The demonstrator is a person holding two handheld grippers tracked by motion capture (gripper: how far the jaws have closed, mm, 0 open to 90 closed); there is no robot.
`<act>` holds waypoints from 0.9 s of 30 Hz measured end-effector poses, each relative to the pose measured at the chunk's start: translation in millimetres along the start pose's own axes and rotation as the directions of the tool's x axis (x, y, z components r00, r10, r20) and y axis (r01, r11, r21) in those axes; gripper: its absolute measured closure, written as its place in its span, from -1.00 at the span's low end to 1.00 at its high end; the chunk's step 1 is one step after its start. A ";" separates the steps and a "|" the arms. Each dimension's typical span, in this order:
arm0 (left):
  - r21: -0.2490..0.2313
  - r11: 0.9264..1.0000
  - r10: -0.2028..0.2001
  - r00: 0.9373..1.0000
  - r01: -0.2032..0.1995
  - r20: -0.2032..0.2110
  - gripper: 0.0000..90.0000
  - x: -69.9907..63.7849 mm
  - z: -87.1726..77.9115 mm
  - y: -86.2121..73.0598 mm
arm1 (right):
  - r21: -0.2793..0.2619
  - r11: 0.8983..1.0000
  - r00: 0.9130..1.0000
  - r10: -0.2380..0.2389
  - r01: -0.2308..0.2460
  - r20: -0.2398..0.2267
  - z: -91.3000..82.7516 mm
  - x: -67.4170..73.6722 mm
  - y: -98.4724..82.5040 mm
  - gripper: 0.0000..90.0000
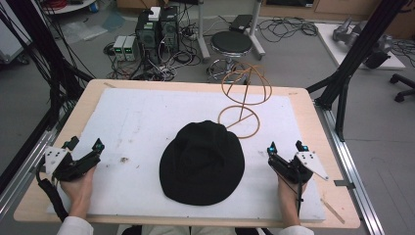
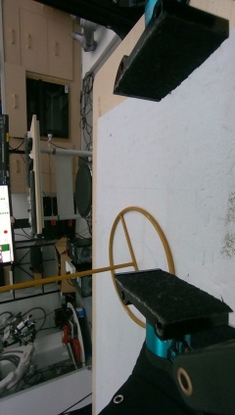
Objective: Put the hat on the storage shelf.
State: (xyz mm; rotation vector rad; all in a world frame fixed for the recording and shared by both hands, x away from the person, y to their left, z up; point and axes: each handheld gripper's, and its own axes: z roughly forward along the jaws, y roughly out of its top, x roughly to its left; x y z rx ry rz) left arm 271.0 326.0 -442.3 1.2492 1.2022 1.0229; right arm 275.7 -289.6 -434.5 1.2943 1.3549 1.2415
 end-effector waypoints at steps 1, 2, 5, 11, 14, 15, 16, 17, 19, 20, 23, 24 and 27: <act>-0.004 1.000 -0.004 1.000 0.004 -0.001 -0.59 0.6 -0.5 0.1 | 0.000 1.000 1.000 0.000 0.000 0.000 0.0 0.0 0.0 -0.75; -0.006 1.000 -0.009 1.000 0.009 -0.001 -0.59 1.0 -0.9 0.3 | 0.000 1.000 1.000 0.000 0.000 -0.001 -0.1 0.2 0.1 -0.75; -0.004 1.000 -0.014 1.000 0.014 0.002 -0.58 1.1 -0.5 -0.3 | 0.003 1.000 1.000 0.012 -0.012 -0.003 -1.3 0.1 0.1 -0.75; -0.005 0.999 -0.042 0.998 0.042 0.039 -0.56 -0.1 2.6 -1.2 | 0.012 0.999 0.999 0.034 -0.034 -0.012 -2.5 -2.9 -0.4 -0.75; -0.006 0.999 -0.038 0.999 0.038 0.036 -0.56 0.0 2.7 -1.2 | 0.014 0.999 0.999 0.035 -0.034 -0.011 -2.7 -3.1 -0.4 -0.75; -0.005 0.999 -0.037 0.999 0.037 0.031 -0.56 0.4 2.6 -1.2 | 0.013 0.999 0.999 0.035 -0.035 -0.011 -2.6 -3.1 -0.4 -0.75; -0.006 0.999 -0.035 0.999 0.036 0.028 -0.56 0.9 2.4 -1.2 | 0.013 0.999 0.999 0.036 -0.036 -0.012 -2.7 -3.1 -0.4 -0.75; -0.007 0.999 -0.036 0.999 0.036 0.024 -0.56 1.1 2.2 -1.2 | 0.016 0.999 0.999 0.036 -0.036 -0.013 -3.0 -3.2 -0.3 -0.75; -0.006 0.999 -0.038 0.999 0.038 0.019 -0.56 2.0 1.7 -1.1 | 0.016 0.999 0.999 0.040 -0.039 -0.015 -3.2 -3.3 -0.3 -0.75; -0.005 0.999 -0.036 0.999 0.036 0.016 -0.56 2.5 1.3 -1.1 | 0.016 0.999 0.999 0.041 -0.041 -0.015 -3.3 -3.4 -0.3 -0.75; -0.008 0.999 -0.037 0.999 0.037 0.010 -0.56 3.2 0.5 -1.1 | 0.015 0.999 0.999 0.042 -0.042 -0.018 -3.2 -3.5 -0.2 -0.75; -0.007 0.999 -0.037 0.999 0.037 0.008 -0.56 3.3 0.3 -1.2 | 0.014 0.999 0.999 0.044 -0.043 -0.020 -3.3 -3.3 -0.1 -0.75; -0.002 1.000 -0.006 1.000 0.006 0.000 -0.56 2.2 -0.8 -0.3 | -0.004 0.999 0.998 0.053 -0.053 -0.028 -4.9 -3.2 1.3 -0.75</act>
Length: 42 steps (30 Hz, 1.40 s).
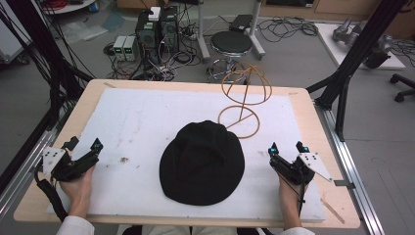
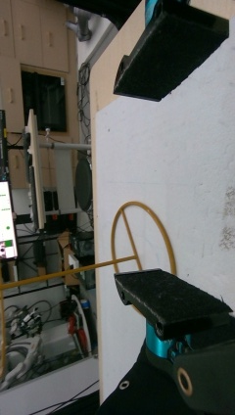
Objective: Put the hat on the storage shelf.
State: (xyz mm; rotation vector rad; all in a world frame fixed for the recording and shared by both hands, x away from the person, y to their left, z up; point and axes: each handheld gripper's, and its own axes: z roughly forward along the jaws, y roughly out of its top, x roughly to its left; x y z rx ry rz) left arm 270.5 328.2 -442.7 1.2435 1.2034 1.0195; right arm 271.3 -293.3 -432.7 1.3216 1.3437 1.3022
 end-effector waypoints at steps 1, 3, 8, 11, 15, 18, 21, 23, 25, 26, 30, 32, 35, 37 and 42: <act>-0.004 1.000 0.008 1.000 -0.008 -0.001 -0.56 -1.1 -0.2 0.3 | -0.002 1.000 1.000 0.003 -0.003 -0.007 -0.6 0.0 1.0 -0.75; -0.004 1.000 0.013 1.000 -0.013 0.003 -0.56 -2.1 -0.4 0.5 | 0.001 1.000 1.000 0.006 -0.006 -0.025 -1.1 0.4 4.0 -0.75; 0.000 1.000 -0.004 1.000 0.004 0.012 -0.56 -2.1 0.7 0.0 | -0.006 1.000 0.996 -0.017 0.016 -0.086 -1.6 7.0 10.6 -0.75; -0.001 1.000 -0.005 1.000 0.005 0.011 -0.56 -1.7 0.5 0.1 | -0.005 0.999 0.989 -0.049 0.049 -0.140 -1.2 13.3 16.8 -0.75; 0.004 1.000 -0.007 1.000 0.007 0.010 -0.56 -0.1 0.0 -0.2 | -0.005 0.998 0.980 -0.057 0.057 -0.191 -0.6 20.5 22.1 -0.75; 0.003 1.000 -0.008 1.000 0.008 0.010 -0.56 0.9 -0.6 -0.2 | 0.003 0.999 0.973 -0.053 0.055 -0.223 0.9 25.3 24.4 -0.75; 0.005 1.000 -0.006 1.000 0.006 0.008 -0.56 1.6 -1.2 -0.3 | 0.006 0.999 0.967 -0.045 0.048 -0.251 1.6 30.9 28.2 -0.75; 0.007 1.000 -0.008 1.000 0.007 0.009 -0.56 1.7 -1.3 -0.5 | 0.003 0.999 0.962 -0.045 0.048 -0.271 2.1 35.2 30.8 -0.75; 0.007 1.000 -0.009 1.000 0.009 0.013 -0.56 1.7 -1.6 -0.5 | 0.004 0.999 0.954 -0.047 0.050 -0.296 2.6 41.3 33.3 -0.75; 0.005 1.000 -0.011 1.000 0.011 0.019 -0.56 1.8 -1.7 -0.6 | 0.002 0.998 0.952 -0.053 0.056 -0.302 3.0 43.0 34.0 -0.75; 0.003 1.000 -0.012 1.000 0.011 0.027 -0.56 1.6 -2.1 -0.4 | 0.005 0.999 0.929 -0.040 0.044 -0.367 5.4 55.3 37.4 -0.75; 0.003 1.000 -0.009 1.000 0.009 0.029 -0.56 1.4 -1.9 -0.5 | 0.002 0.999 0.921 -0.039 0.043 -0.388 6.2 60.9 39.0 -0.75; 0.007 1.000 -0.009 1.000 0.009 0.030 -0.56 0.6 -1.5 -0.8 | -0.004 0.998 0.903 -0.057 0.061 -0.426 5.8 71.7 40.8 -0.75; 0.009 1.000 -0.008 0.999 0.007 0.031 -0.56 0.6 -1.4 -0.8 | -0.002 0.998 0.892 -0.063 0.069 -0.448 4.8 78.9 41.2 -0.75; 0.008 1.000 -0.010 0.999 0.010 0.030 -0.56 0.9 -1.6 -0.8 | 0.001 0.996 0.860 -0.075 0.088 -0.504 3.9 93.5 41.7 -0.75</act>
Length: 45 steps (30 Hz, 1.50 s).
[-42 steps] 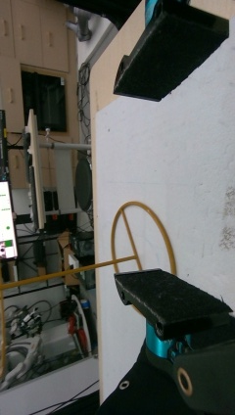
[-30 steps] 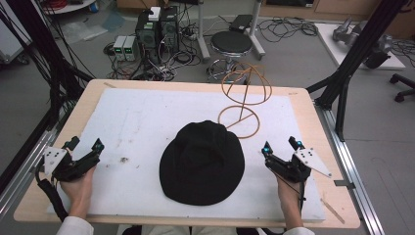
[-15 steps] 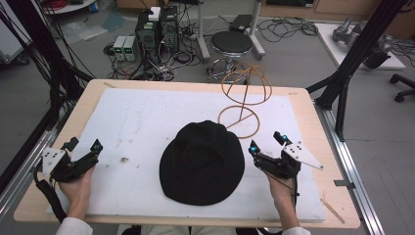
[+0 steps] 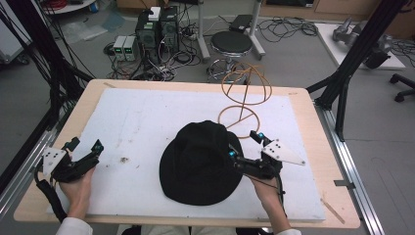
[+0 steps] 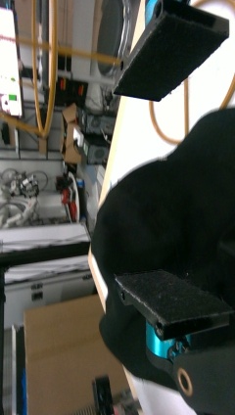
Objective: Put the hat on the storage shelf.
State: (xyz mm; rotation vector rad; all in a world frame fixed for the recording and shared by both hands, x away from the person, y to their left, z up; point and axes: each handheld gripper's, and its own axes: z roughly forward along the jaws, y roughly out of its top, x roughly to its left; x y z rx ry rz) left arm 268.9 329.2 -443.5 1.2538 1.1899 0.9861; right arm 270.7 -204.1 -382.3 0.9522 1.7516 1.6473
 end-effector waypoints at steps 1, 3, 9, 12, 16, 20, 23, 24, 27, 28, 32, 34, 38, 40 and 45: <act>0.000 1.000 0.002 1.000 -0.002 -0.002 -0.56 0.1 -0.1 0.1 | 0.004 1.000 1.000 -0.003 0.003 -0.013 1.4 2.3 0.0 -0.75; -0.001 1.000 0.005 1.000 -0.005 -0.004 -0.56 0.2 -0.6 0.3 | 0.012 1.000 1.000 -0.004 0.004 -0.027 3.5 5.6 -0.6 -0.75; -0.001 1.000 0.004 1.000 -0.004 -0.003 -0.56 0.1 -0.1 0.2 | 0.041 0.999 0.997 -0.026 0.028 -0.068 10.8 16.9 -3.9 -0.75; 0.000 1.000 0.006 1.000 -0.006 -0.002 -0.56 0.0 0.0 0.2 | 0.064 0.997 0.996 -0.032 0.038 -0.086 15.9 22.0 -7.1 -0.75; -0.004 1.000 0.008 1.000 -0.008 -0.001 -0.56 -0.2 -0.1 0.3 | 0.109 0.993 0.994 -0.037 0.048 -0.104 24.4 26.2 -13.9 -0.75; -0.005 1.000 0.013 1.000 -0.013 -0.003 -0.56 -0.4 -0.4 0.4 | 0.147 0.988 0.992 -0.034 0.052 -0.122 31.4 28.9 -19.5 -0.75; -0.004 1.000 0.014 1.000 -0.014 -0.003 -0.56 -0.4 -0.5 0.4 | 0.155 0.986 0.990 -0.037 0.058 -0.134 34.4 31.1 -23.1 -0.67; -0.004 1.000 0.015 1.000 -0.015 -0.002 -0.56 -0.4 -0.5 0.4 | 0.148 0.987 0.989 -0.040 0.061 -0.142 34.4 31.4 -24.1 -0.57; -0.003 1.000 0.016 1.000 -0.016 -0.001 -0.56 -0.4 -0.2 0.4 | 0.148 0.986 0.989 -0.050 0.071 -0.141 34.0 34.1 -26.3 -0.39; -0.004 1.000 0.014 1.000 -0.014 0.000 -0.56 -0.6 0.0 0.3 | 0.153 0.986 0.989 -0.053 0.074 -0.139 34.2 35.0 -26.8 -0.33; -0.005 1.000 0.013 1.000 -0.013 0.003 -0.56 -1.5 0.5 0.3 | 0.194 0.975 0.989 -0.090 0.111 -0.113 37.2 39.7 -30.8 -0.13; -0.007 1.000 0.013 1.000 -0.013 0.005 -0.56 -1.9 0.7 0.3 | 0.209 0.969 0.989 -0.116 0.132 -0.086 36.9 41.0 -32.1 0.04; -0.006 1.000 0.014 1.000 -0.014 0.005 -0.56 -1.8 1.1 -0.2 | 0.196 0.967 0.983 -0.141 0.162 -0.116 35.5 43.2 -31.8 0.58; -0.011 1.000 0.015 1.000 -0.015 0.005 -0.56 -1.8 1.0 -0.2 | 0.183 0.959 0.974 -0.198 0.215 -0.108 35.8 47.5 -32.6 0.80; -0.013 1.000 0.016 1.000 -0.016 0.007 -0.56 -1.5 0.6 -0.1 | 0.190 0.969 0.980 -0.127 0.155 -0.151 36.2 39.5 -32.5 0.91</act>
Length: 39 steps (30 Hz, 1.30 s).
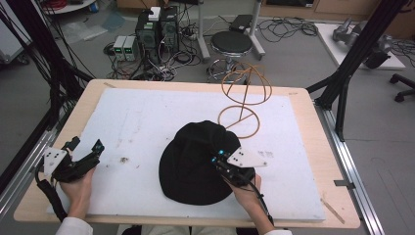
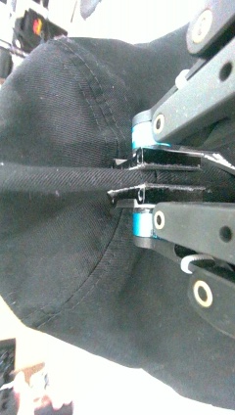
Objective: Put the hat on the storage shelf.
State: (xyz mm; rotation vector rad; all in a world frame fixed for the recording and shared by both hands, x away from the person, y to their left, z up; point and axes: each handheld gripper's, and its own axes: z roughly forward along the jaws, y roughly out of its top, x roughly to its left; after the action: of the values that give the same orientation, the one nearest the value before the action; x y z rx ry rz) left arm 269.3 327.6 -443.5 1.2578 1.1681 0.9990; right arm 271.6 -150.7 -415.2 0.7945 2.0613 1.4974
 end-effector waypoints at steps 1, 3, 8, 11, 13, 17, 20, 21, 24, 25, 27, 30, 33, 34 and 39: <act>0.000 1.000 0.000 1.000 0.000 0.000 -0.56 0.1 0.0 0.0 | -0.001 1.000 1.000 0.007 -0.007 -0.010 -0.5 -1.5 -0.1 0.92; 0.000 1.000 -0.001 1.000 0.001 0.000 -0.56 0.0 0.2 0.0 | -0.004 1.000 1.000 0.021 -0.021 -0.017 -1.1 -2.7 0.1 0.92; -0.001 1.000 -0.001 1.000 0.001 0.004 -0.55 -0.2 0.5 0.0 | -0.018 0.999 0.999 0.028 -0.029 -0.016 -1.6 -1.9 -0.3 0.92; 0.006 1.000 0.001 1.000 -0.001 0.006 -0.54 -0.1 0.8 0.0 | -0.020 0.999 0.999 0.041 -0.041 -0.018 -1.7 -2.1 -0.2 0.92; 0.005 1.000 0.001 1.000 -0.001 0.007 -0.54 -0.2 1.1 0.0 | -0.020 0.999 0.999 0.048 -0.049 -0.019 -2.1 -2.4 -0.1 0.92; 0.005 1.000 0.000 1.000 0.000 0.009 -0.55 -0.4 1.6 -0.1 | -0.023 0.998 0.998 0.057 -0.057 -0.021 -2.4 -2.7 -0.1 0.92; 0.004 1.000 -0.001 1.000 0.001 0.009 -0.55 -0.8 2.0 -0.2 | -0.030 0.997 0.998 0.064 -0.065 -0.026 -2.6 -3.5 -0.1 0.92; 0.004 1.000 -0.001 1.000 0.001 0.009 -0.55 -0.9 1.9 -0.2 | -0.032 0.997 0.997 0.072 -0.073 -0.030 -2.6 -3.6 0.0 0.92; 0.005 1.000 0.000 1.000 0.000 0.009 -0.55 -0.9 2.1 -0.2 | -0.047 0.996 0.997 0.073 -0.075 -0.039 -3.2 -4.5 0.3 0.92; 0.004 1.000 0.001 1.000 -0.001 0.008 -0.55 -0.8 2.1 -0.2 | -0.054 0.996 0.997 0.066 -0.068 -0.041 -3.3 -4.5 0.6 0.92; 0.004 1.000 0.002 1.000 -0.002 0.004 -0.55 -0.7 2.0 0.0 | -0.062 0.995 0.997 0.071 -0.073 -0.045 -3.1 -3.9 1.1 0.92; -0.002 1.000 0.004 1.000 -0.004 0.003 -0.55 -0.8 1.5 0.3 | -0.076 0.994 0.996 0.072 -0.075 -0.048 -3.2 -4.9 2.0 0.92; -0.002 1.000 0.002 1.000 -0.002 0.002 -0.55 -0.5 1.1 0.4 | -0.115 0.990 0.996 0.072 -0.078 -0.059 -6.2 -5.8 4.5 0.92; -0.003 1.000 0.003 1.000 -0.003 0.001 -0.54 -0.3 1.0 0.4 | -0.127 0.989 0.996 0.066 -0.074 -0.064 -7.7 -6.2 6.0 0.92; -0.002 1.000 0.008 1.000 -0.008 -0.008 -0.55 -0.4 0.9 0.8 | -0.173 0.981 0.994 0.071 -0.084 -0.081 -13.6 -7.6 13.1 0.92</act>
State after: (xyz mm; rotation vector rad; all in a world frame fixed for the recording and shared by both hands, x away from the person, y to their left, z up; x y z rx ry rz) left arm 270.1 327.1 -442.7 1.2591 1.1689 1.0111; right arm 270.4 -162.1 -398.4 0.7676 1.9361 1.7488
